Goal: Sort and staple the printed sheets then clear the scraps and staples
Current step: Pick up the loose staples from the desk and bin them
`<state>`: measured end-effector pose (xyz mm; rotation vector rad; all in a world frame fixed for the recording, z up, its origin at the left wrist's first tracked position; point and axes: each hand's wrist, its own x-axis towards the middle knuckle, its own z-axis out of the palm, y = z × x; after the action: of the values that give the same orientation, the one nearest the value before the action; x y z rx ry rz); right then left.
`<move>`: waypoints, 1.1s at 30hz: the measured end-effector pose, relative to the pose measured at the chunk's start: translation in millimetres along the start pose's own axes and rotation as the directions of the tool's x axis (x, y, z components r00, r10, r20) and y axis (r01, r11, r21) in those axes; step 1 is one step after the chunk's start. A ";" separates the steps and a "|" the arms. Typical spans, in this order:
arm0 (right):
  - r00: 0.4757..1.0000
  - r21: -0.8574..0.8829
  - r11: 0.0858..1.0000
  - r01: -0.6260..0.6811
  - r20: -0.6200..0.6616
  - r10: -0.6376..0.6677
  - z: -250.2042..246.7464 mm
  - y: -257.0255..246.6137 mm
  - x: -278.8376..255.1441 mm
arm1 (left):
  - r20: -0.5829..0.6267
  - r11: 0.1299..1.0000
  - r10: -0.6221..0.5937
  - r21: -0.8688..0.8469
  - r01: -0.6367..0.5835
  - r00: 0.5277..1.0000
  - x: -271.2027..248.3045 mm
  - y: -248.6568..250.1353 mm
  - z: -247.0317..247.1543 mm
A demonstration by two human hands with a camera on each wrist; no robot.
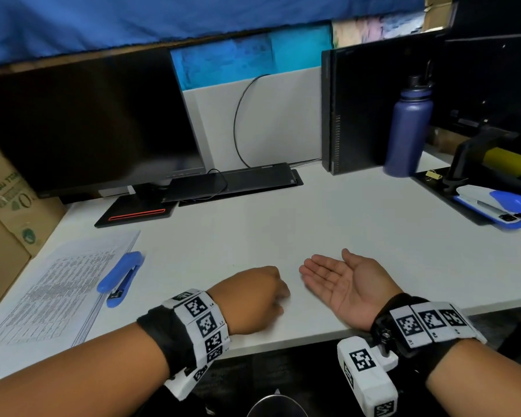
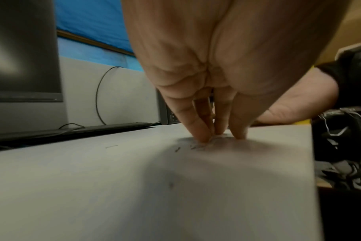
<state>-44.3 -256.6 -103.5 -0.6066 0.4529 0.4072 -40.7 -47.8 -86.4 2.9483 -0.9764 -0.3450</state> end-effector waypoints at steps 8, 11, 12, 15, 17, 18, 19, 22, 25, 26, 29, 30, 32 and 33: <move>1.000 -0.011 1.000 0.012 -0.002 -0.012 -0.8 1.9 -0.3 | -0.066 0.995 0.076 0.073 -0.071 0.995 13.3 -5.7 -7.3; 1.000 -0.012 1.000 0.014 0.000 -0.014 -0.4 2.0 -1.7 | -0.048 0.995 0.076 0.063 -0.073 0.996 19.6 -3.9 -14.5; 1.000 -0.013 1.000 0.014 0.001 -0.014 -0.2 1.8 -2.1 | -0.035 0.995 0.070 0.071 -0.067 0.997 21.3 -2.9 -14.4; 1.000 -0.016 1.000 0.010 0.006 -0.010 -0.7 1.3 -1.9 | 0.014 1.000 0.030 0.010 -0.030 0.999 24.0 -5.9 -14.7; 1.000 -0.013 1.000 0.006 0.012 -0.006 -2.0 0.1 -0.4 | -0.024 0.996 -0.044 -0.084 0.041 0.999 23.6 -20.8 -23.0; 1.000 -0.009 1.000 0.004 0.015 -0.004 -3.3 -0.5 0.3 | -0.065 0.988 -0.098 -0.123 0.089 0.993 22.7 -33.1 -27.8; 1.000 -0.005 1.000 0.002 0.020 -0.001 -4.4 -1.0 0.6 | -0.098 0.978 -0.164 -0.148 0.149 0.982 21.1 -48.0 -32.5; 0.999 0.004 1.000 0.001 0.037 -0.001 -6.1 -1.8 1.6 | -0.071 0.928 -0.365 -0.115 0.356 0.928 9.3 -85.1 -37.2; 0.999 0.010 1.000 -0.004 0.046 0.003 -5.3 -2.2 2.2 | 0.000 0.923 -0.383 -0.041 0.383 0.924 -1.9 -84.8 -26.0; 0.999 0.009 1.000 -0.006 0.047 0.005 -4.9 -2.3 2.4 | 0.004 0.925 -0.378 -0.052 0.377 0.926 -4.3 -78.0 -21.7; 0.999 0.004 1.000 -0.005 0.054 0.005 -4.3 -2.9 2.0 | 0.010 0.949 -0.303 -0.089 0.303 0.953 -13.6 -54.6 -13.2; 0.998 0.004 1.000 -0.003 0.058 0.003 -4.7 -2.9 1.8 | 0.020 0.962 -0.257 -0.090 0.258 0.966 -17.9 -48.3 -10.2; 0.998 0.004 1.000 -0.001 0.065 0.001 -5.3 -2.5 1.0 | 0.024 0.974 -0.197 -0.110 0.198 0.980 -26.6 -37.1 -6.0; 0.998 0.004 1.000 0.001 0.067 -0.001 -5.7 -2.5 0.8 | 0.015 0.972 -0.196 -0.129 0.196 0.981 -30.2 -31.5 -5.2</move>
<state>-44.0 -261.9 -107.0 -0.5876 0.3898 0.4245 -44.5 -4.9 -77.9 2.9297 -0.6364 -0.4000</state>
